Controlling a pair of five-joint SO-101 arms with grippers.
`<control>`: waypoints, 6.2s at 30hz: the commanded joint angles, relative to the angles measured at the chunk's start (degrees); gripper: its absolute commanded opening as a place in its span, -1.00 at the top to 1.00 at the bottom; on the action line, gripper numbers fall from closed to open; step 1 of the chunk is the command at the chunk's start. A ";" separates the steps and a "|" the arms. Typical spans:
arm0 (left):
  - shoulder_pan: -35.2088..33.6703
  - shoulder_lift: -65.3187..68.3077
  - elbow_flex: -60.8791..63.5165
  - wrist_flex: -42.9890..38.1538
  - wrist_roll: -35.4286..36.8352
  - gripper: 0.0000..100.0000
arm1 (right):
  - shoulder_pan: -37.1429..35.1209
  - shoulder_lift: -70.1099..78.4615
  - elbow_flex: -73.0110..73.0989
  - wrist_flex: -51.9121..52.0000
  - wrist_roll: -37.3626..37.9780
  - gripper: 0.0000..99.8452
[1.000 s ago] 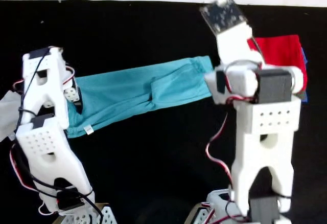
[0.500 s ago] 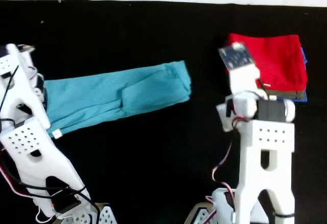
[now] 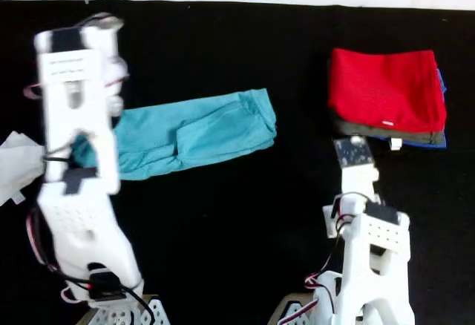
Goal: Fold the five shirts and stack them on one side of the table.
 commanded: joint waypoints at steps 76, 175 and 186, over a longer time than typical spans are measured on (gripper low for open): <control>27.30 36.79 -40.40 -29.27 21.19 0.79 | 2.07 -5.49 16.84 -19.65 0.44 0.99; -1.98 -39.60 93.32 -72.70 16.70 0.80 | -30.73 52.53 -87.43 28.44 -43.78 0.52; -1.98 -39.60 93.32 -72.70 16.70 0.80 | -37.58 82.77 -123.03 40.66 -46.77 0.42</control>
